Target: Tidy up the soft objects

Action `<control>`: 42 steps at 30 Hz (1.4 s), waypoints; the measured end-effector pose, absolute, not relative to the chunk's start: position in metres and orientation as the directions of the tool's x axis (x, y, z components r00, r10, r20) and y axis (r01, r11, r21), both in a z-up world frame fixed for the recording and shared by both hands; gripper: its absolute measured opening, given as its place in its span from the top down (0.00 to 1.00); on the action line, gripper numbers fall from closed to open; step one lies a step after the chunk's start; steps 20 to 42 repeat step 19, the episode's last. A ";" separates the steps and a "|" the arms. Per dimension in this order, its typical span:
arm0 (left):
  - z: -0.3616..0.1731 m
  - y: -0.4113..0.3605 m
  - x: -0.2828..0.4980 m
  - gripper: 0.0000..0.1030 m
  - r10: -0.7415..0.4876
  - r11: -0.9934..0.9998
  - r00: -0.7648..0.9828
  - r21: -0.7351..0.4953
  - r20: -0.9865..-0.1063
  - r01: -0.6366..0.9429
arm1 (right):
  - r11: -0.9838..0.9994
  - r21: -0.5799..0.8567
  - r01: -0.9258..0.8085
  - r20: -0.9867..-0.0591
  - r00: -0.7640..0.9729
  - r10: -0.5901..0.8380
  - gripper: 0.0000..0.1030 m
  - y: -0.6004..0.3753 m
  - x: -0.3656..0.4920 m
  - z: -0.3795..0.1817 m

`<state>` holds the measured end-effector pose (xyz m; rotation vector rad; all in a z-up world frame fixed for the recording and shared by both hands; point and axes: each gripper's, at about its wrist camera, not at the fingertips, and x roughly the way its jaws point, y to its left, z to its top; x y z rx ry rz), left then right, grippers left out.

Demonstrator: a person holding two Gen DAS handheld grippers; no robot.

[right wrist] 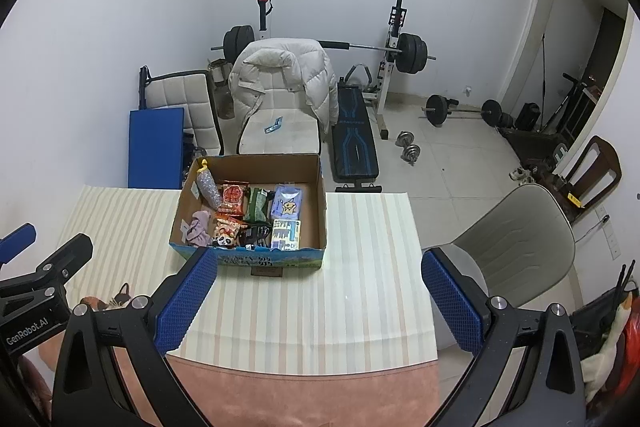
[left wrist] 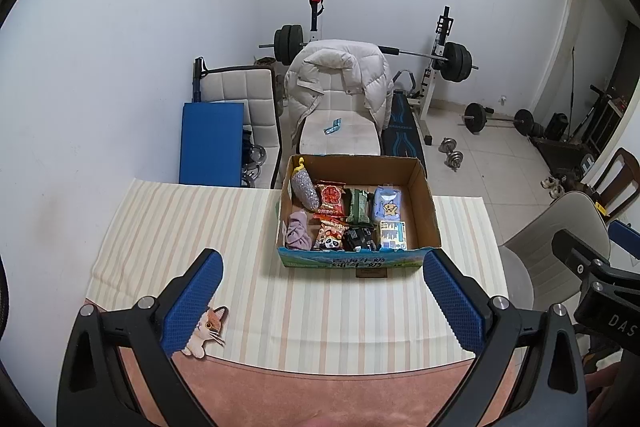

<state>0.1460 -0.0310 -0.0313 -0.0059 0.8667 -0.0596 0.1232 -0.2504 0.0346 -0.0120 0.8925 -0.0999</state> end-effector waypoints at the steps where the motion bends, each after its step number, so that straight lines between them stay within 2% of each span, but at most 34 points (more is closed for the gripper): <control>1: -0.031 -0.031 0.146 0.00 -0.055 0.998 0.646 -0.031 -0.762 0.049 | 0.995 -0.051 0.082 -0.777 0.623 -0.091 0.00 -0.251 0.123 0.035; 42: -0.031 -0.030 0.146 0.00 -0.058 0.998 0.645 -0.036 -0.762 0.048 | 0.995 -0.049 0.087 -0.775 0.625 -0.093 0.00 -0.250 0.120 0.031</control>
